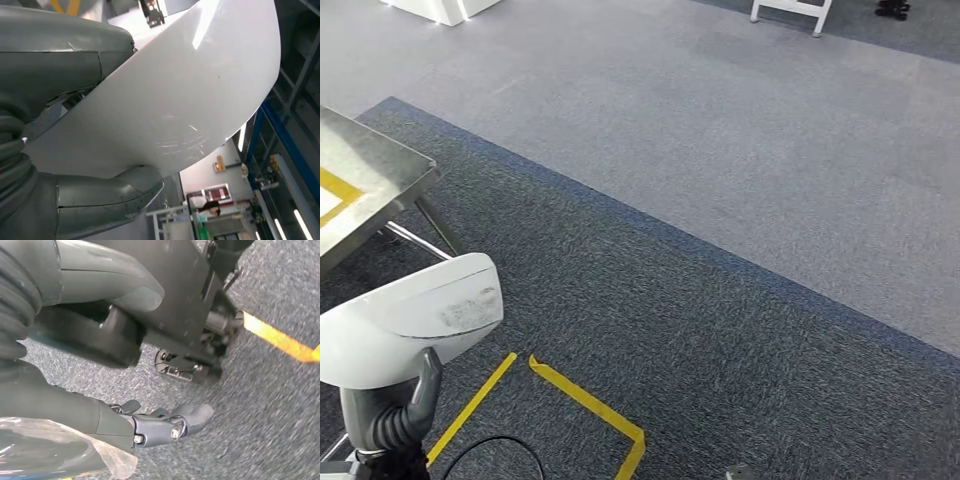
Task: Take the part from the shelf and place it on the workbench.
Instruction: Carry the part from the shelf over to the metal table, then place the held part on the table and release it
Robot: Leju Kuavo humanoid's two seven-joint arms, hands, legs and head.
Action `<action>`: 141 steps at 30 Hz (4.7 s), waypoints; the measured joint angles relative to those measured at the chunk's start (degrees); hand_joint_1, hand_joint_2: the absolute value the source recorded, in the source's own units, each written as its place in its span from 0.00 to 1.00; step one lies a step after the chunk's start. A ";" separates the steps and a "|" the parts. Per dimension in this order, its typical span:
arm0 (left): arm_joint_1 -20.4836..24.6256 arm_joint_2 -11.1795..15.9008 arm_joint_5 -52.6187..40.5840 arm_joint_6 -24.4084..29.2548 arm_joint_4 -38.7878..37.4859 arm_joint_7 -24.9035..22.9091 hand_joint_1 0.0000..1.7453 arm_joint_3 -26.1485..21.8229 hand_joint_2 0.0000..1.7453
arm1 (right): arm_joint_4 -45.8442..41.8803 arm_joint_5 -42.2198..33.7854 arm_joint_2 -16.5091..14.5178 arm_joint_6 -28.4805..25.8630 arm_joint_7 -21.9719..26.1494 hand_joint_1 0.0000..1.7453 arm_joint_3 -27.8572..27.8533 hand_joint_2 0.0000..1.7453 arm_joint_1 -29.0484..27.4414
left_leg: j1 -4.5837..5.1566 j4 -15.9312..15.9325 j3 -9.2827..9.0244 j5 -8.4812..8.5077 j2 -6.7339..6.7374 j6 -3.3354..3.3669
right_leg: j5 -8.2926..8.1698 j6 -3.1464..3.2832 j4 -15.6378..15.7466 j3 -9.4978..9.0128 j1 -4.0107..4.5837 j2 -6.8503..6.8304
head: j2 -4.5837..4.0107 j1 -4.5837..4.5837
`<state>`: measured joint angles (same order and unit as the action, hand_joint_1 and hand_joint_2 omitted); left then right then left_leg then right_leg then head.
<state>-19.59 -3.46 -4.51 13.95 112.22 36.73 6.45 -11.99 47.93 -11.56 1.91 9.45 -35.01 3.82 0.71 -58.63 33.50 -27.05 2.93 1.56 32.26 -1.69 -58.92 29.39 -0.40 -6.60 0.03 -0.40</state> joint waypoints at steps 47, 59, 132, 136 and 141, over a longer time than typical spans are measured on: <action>1.16 0.39 -2.05 -0.49 0.39 0.55 1.00 1.07 1.00 | 0.49 1.04 -0.31 -0.58 2.09 0.00 0.82 1.00 -1.88 | -0.84 -2.84 1.69 -1.21 -8.12 -1.98 | -2.45 1.19 0.53 1.42 -0.96 8.56 | -0.01 0.03; 1.20 -0.01 -1.68 0.18 0.70 0.47 1.00 1.05 1.00 | 0.49 0.91 -0.68 -0.74 0.87 0.00 0.79 1.00 -1.91 | 0.52 -0.76 0.65 -0.06 1.91 -0.51 | -0.31 0.26 0.83 -0.52 0.09 -0.68 | -0.01 -0.42; 0.90 -3.85 6.02 -0.84 1.58 1.19 1.00 -5.87 1.00 | -0.13 1.75 -1.05 -6.30 1.49 0.00 1.25 1.00 -1.35 | -0.73 -0.70 -4.54 -4.48 -3.73 0.37 | 1.69 0.54 -4.74 7.34 0.37 6.68 | -0.01 0.12; 0.88 -3.93 5.95 -0.87 1.64 1.17 1.00 -5.91 1.00 | -0.16 1.71 -1.07 -6.31 1.53 0.00 1.24 1.00 -1.12 | -0.70 -1.08 -6.78 -5.83 -4.08 -0.95 | -2.27 1.63 -1.11 5.31 0.80 6.95 | -0.01 0.31; 1.05 -3.95 5.61 -0.97 1.69 1.19 1.00 -5.91 1.00 | -0.16 1.60 -1.16 -6.31 1.56 0.00 1.21 1.00 -0.80 | -1.03 -11.27 -2.11 -9.73 -3.65 -2.35 | -2.58 2.72 -0.19 2.10 0.30 6.76 | -0.02 -0.34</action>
<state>-18.54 -7.41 1.09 12.98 113.92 37.92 0.55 -12.15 49.52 -12.72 -4.40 11.02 -33.80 3.02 -0.32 -69.90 31.39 -36.78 -0.72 -0.79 29.68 1.03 -59.11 31.49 -0.10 0.16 0.02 -0.74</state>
